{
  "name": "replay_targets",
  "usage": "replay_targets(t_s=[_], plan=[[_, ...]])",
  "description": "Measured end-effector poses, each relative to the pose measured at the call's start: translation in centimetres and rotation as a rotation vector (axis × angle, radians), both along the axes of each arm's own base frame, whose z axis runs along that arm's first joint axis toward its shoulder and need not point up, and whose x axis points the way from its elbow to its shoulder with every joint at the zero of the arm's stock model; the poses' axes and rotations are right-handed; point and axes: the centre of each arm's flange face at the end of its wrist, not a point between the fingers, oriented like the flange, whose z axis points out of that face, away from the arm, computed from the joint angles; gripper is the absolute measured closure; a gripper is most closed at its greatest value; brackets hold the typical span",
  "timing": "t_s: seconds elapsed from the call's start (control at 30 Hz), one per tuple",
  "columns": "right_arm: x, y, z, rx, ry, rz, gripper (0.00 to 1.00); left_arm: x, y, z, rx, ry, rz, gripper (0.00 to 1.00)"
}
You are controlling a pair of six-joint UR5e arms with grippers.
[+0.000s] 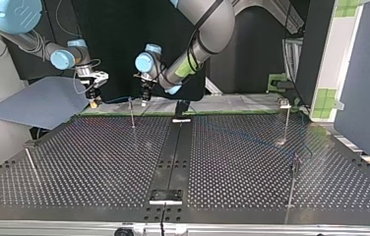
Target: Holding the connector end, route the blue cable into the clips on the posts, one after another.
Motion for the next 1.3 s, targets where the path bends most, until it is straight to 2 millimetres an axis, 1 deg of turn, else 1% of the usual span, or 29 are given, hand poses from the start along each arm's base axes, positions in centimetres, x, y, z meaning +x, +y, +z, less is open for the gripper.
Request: replay_targets(t_s=[0.1,0.17,0.43,0.53,0.6,0.77,0.87,0.9,1.13,1.3], plan=[[0.0,0.0,0.0,-0.002,-0.002,-0.002,1.00,0.0,0.2,-1.5,0.019,0.018,0.002,1.00],[0.0,-0.1,0.0,-0.003,-0.006,-0.004,1.00,0.1,0.4,-1.9,0.024,0.023,0.003,1.00],[0.0,-0.2,0.2,-0.009,-0.022,-0.007,1.00,0.3,0.4,-2.1,0.021,0.021,0.006,1.00],[0.1,-0.5,0.4,-0.019,-0.033,-0.004,1.00,0.4,0.2,-1.5,0.016,0.016,0.005,1.00],[0.2,-0.6,0.4,-0.022,-0.040,-0.003,1.00,0.4,-0.1,-0.6,0.009,0.008,0.003,1.00],[0.5,-1.1,0.8,-0.031,-0.048,0.003,1.00,0.9,-0.9,2.4,-0.024,-0.019,-0.001,1.00],[0.6,-1.3,1.0,-0.036,-0.049,0.003,1.00,1.5,-1.0,4.0,-0.049,-0.030,0.002,1.00],[0.6,-1.4,1.0,-0.037,-0.049,0.002,1.00,1.6,-1.0,4.2,-0.053,-0.030,0.003,1.00],[0.6,-1.7,1.2,-0.041,-0.049,0.000,1.00,2.5,-0.4,4.6,-0.061,-0.030,0.015,1.00],[0.8,-1.7,1.2,-0.041,-0.049,0.001,1.00,2.6,-0.1,4.2,-0.057,-0.026,0.020,1.00]])
